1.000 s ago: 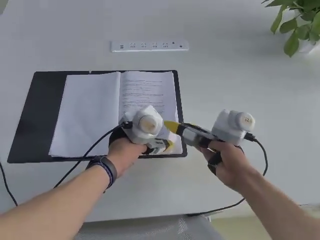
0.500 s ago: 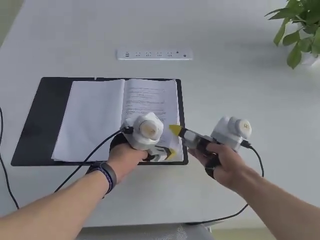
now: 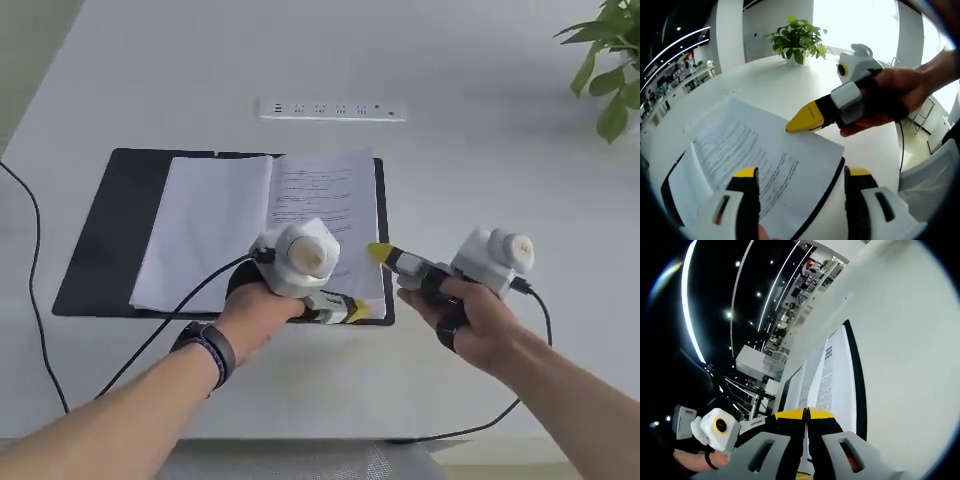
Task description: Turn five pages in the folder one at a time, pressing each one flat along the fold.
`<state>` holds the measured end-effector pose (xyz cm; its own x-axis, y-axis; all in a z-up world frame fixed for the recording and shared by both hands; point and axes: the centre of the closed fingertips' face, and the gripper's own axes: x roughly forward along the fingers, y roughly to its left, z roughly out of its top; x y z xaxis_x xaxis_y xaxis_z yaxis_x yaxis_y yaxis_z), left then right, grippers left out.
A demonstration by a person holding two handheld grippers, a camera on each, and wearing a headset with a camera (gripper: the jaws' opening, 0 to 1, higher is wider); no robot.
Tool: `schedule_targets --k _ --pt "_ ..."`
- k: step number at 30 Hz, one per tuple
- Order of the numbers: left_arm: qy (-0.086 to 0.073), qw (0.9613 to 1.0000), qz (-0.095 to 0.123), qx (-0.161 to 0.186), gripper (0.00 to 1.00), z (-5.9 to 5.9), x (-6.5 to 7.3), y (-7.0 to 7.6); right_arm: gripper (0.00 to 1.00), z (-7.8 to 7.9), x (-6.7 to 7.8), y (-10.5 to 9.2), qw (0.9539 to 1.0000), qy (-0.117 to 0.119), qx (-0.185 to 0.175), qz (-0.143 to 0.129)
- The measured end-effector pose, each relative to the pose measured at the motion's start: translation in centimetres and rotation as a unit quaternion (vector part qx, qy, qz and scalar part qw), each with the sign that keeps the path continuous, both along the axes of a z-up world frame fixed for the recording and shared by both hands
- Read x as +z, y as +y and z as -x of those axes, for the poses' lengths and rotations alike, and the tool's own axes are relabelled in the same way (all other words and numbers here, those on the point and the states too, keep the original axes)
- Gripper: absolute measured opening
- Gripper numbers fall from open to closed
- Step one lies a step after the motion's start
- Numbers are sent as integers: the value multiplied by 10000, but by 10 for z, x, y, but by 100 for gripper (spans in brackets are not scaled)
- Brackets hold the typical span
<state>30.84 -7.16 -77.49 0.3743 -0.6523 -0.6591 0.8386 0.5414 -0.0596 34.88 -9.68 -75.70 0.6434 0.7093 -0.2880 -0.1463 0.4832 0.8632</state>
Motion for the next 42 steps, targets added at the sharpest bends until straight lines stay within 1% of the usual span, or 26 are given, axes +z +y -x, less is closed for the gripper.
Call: schedule_targets --k 2,4,6,11,13,15,16,18,21,23,26,28,29,32,34,36,38,39,41,42 --pt "-30 10000 15 40 69 0 3 1 0 -2 7 3 10000 -24 -44 -86" --pt "-54 10000 48 65 69 2 6 2 0 -3 10 5 9999 -37 -49 -114" --pt "-114 9999 21 103 69 3 8 4 0 -8 10 7 9999 -46 -34 -146" --pt "-200 9994 96 267 69 1 16 14 0 -12 18 14 9998 -143 36 -168" --pt "-226 9989 183 361 70 0 22 20 0 -13 24 18 9996 -203 70 -185" --pt "-237 9980 340 481 70 -2 31 25 0 -14 28 20 9994 -264 99 -183" --pt "-270 9977 366 509 71 -2 35 29 0 -17 28 21 9993 -299 115 -172" --pt "-301 9974 384 535 72 -3 40 36 0 -18 32 24 9991 -349 136 -176" --pt "-376 9969 393 577 72 -3 48 48 0 -17 42 30 9988 -425 163 -192" --pt "-421 9962 412 635 73 -4 54 59 0 -17 47 36 9983 -502 198 -214" --pt "-453 9953 452 721 73 -7 58 74 0 -14 57 50 9977 -589 261 -229" --pt "-479 9950 435 760 73 -7 60 82 0 -10 65 59 9974 -620 265 -264" --pt "-483 9948 438 780 73 -7 61 87 0 -8 72 66 9971 -646 277 -294" --pt "-483 9936 463 907 74 -9 62 106 0 -3 83 82 9962 -714 357 -339" --pt "-485 9931 440 972 74 -9 61 119 0 -7 85 77 9956 -744 405 -398" --pt "-492 9923 434 1047 74 -9 61 130 0 -4 94 89 9943 -830 487 -452" --pt "-500 9914 418 1131 74 -8 61 144 0 -9 96 89 9933 -881 576 -479" --pt "-495 9909 433 1176 74 -8 61 151 0 -10 98 97 9928 -903 612 -500" --pt "-506 9903 416 1225 75 -8 61 160 0 -11 102 108 9919 -948 659 -529" --pt "-510 9899 400 1259 75 -8 62 168 0 -11 105 115 9912 -972 708 -546"
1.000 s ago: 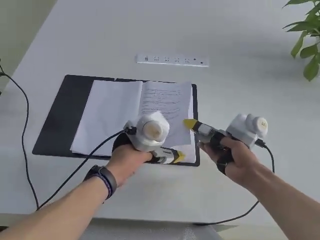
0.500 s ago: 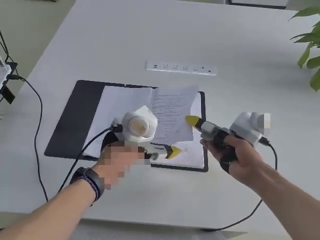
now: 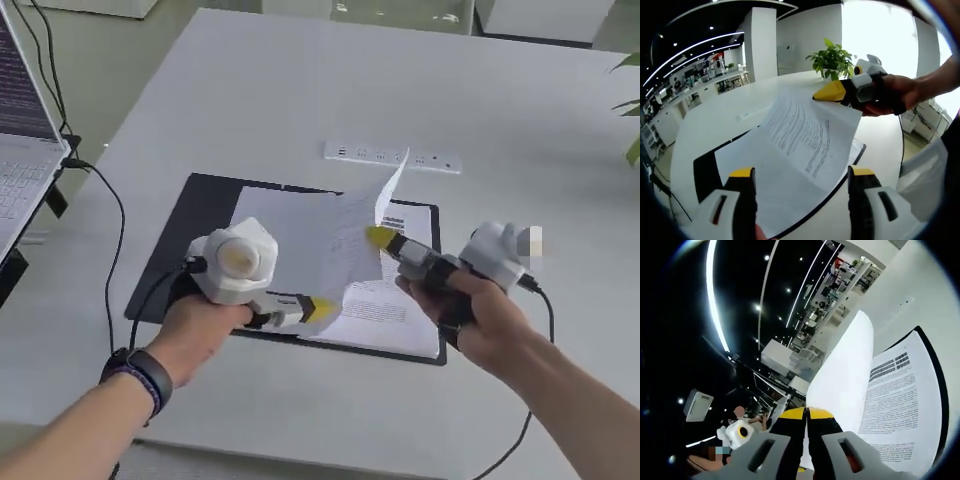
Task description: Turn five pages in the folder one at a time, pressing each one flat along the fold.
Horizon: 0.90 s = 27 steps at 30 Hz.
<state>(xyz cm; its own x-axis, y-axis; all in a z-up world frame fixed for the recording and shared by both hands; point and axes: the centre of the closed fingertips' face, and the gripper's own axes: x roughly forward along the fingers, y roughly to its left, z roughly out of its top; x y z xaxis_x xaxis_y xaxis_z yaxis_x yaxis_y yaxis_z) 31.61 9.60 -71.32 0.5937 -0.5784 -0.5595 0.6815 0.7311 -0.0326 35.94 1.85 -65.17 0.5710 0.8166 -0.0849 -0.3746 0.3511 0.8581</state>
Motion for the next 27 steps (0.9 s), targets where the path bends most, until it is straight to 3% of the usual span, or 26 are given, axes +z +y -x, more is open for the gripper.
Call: schedule_targets --k 10,12,18,22,27 --pt "9 9996 -55 286 76 6 0 53 0 7 10 47 9994 -108 339 -4" --pt "-4 9994 -25 357 77 8 1 61 0 2 4 47 9990 -106 431 7" --pt "-3 9985 3 554 77 11 3 83 0 5 3 79 9983 -45 575 -7" --pt "-14 9969 88 782 77 13 5 100 0 15 5 102 9972 -71 743 91" --pt "-17 9956 99 929 78 20 6 115 0 9 -8 114 9966 32 817 106"
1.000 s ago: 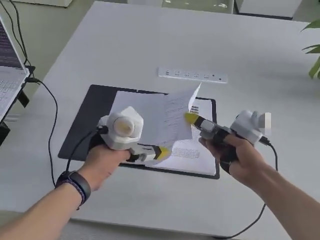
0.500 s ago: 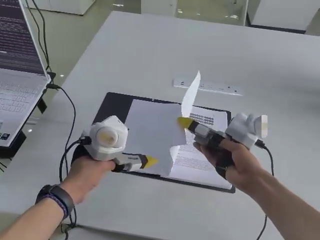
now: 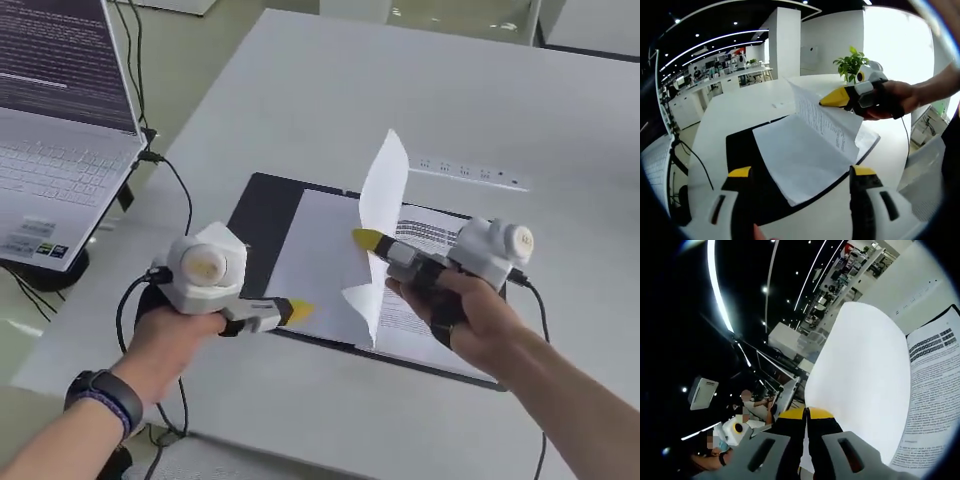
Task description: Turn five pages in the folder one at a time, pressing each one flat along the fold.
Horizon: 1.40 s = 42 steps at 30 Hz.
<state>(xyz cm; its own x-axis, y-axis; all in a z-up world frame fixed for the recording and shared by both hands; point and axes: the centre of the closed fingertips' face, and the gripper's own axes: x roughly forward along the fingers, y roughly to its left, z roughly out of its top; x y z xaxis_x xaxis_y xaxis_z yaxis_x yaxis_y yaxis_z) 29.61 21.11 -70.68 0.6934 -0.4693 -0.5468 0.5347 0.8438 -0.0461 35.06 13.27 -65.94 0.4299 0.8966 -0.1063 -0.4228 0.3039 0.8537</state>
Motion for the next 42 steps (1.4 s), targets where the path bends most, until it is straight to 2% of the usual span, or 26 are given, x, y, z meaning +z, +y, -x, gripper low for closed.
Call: schedule_targets --k 5,7,8,9,13,16,24,28,33,42 --pt "35 9999 60 137 78 4 0 11 0 -7 -13 15 9999 87 119 52" --pt "55 9998 98 169 80 6 0 15 0 -5 -16 24 9997 123 175 97" --pt "48 9998 89 175 80 7 0 16 0 -9 -24 29 9996 156 212 136" --pt "36 9998 75 189 79 7 0 18 0 -10 -26 30 9995 174 228 146" --pt "26 9997 93 233 80 9 2 22 0 -1 -32 46 9988 247 336 262" --pt "41 9995 109 285 80 9 0 26 0 -4 -44 54 9981 369 379 327" --pt "100 9993 162 311 80 15 -4 28 0 -14 -77 69 9954 664 494 474" --pt "121 9991 196 353 80 16 -6 28 0 -13 -93 76 9936 777 558 606" --pt "132 9987 237 426 80 17 -7 31 0 -14 -118 83 9898 965 504 916" --pt "210 9980 273 531 80 19 -13 37 0 -11 -144 94 9848 1193 508 1156"
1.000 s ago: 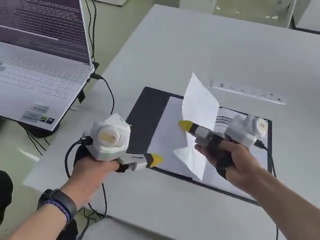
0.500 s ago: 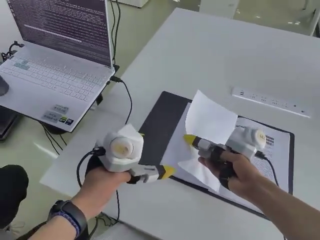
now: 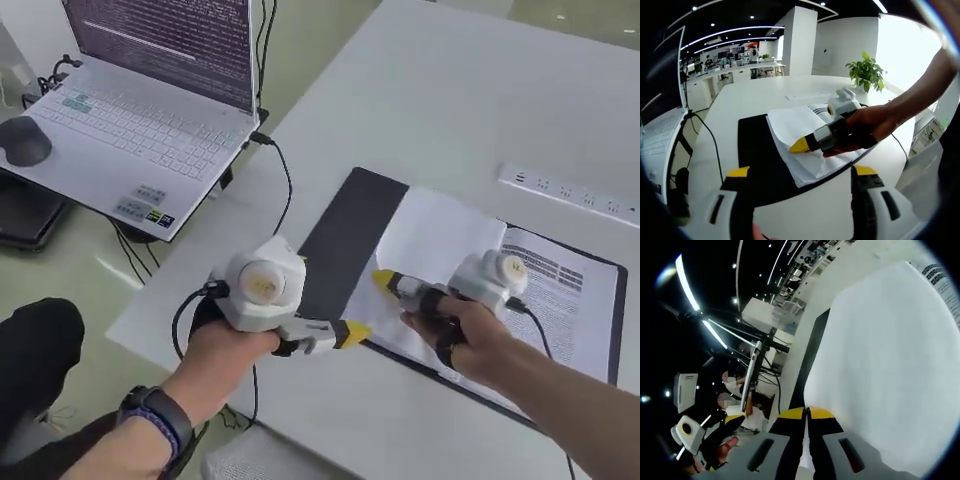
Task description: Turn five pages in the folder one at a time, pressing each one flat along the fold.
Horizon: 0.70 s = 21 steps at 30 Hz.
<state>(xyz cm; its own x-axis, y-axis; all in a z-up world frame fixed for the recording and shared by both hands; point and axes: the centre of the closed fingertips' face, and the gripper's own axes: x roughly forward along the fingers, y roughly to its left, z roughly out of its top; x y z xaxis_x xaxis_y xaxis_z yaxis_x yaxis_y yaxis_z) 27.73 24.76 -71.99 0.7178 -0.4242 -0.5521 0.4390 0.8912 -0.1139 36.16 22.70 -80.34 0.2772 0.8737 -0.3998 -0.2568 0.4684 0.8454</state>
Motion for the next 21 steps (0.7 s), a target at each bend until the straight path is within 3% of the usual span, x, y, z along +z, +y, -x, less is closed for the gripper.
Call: schedule_targets --k 7,11,21 --pt "40 10000 -3 28 80 2 -3 1 1 2 -12 0 9998 133 -9 168" --pt "48 10000 9 39 80 2 -3 1 4 2 -13 3 9997 -86 96 223" --pt "71 9999 12 83 81 3 -4 5 18 4 -3 11 9999 -122 59 46"
